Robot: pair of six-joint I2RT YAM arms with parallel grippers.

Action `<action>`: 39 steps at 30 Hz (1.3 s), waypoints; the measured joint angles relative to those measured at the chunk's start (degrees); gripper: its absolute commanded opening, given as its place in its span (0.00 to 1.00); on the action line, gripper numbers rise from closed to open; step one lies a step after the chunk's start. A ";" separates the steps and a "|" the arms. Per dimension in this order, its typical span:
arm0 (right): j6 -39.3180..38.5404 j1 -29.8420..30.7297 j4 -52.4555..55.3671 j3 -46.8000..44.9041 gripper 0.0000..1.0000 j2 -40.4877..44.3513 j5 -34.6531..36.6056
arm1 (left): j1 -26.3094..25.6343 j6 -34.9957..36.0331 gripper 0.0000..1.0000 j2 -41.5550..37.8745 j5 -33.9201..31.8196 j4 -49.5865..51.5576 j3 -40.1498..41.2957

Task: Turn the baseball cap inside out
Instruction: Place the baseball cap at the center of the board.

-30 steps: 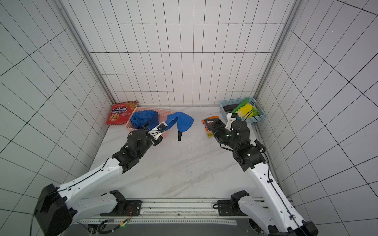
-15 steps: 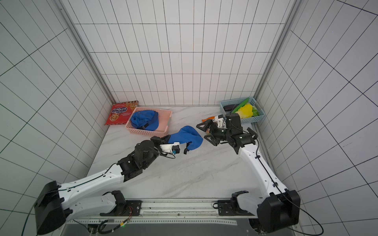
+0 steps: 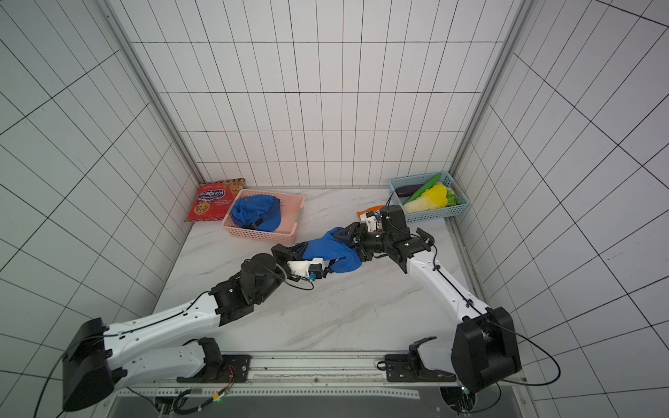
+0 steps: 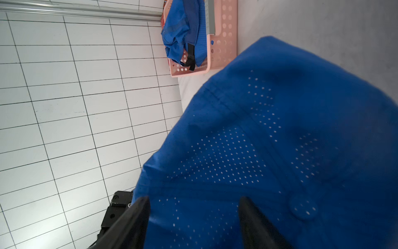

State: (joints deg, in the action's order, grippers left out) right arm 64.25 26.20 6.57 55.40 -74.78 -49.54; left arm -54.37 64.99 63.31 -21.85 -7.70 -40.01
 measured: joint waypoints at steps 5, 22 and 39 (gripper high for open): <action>4.68 0.13 -8.57 -0.35 0.00 0.00 -2.16 | -0.90 -2.78 0.00 -0.17 -1.49 0.07 0.87; -6.25 0.44 -12.41 0.00 0.00 2.29 -1.14 | -3.19 -33.24 0.98 -4.44 -0.63 17.44 0.22; -26.56 0.46 -12.35 4.33 0.00 2.82 2.38 | 32.37 -112.76 0.99 -1.25 61.20 4.13 -2.05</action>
State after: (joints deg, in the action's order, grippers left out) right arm 37.69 26.65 -5.78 59.72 -71.96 -47.16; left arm -22.00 -47.77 62.06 39.35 -3.57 -42.06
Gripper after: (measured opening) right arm 0.045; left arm 0.986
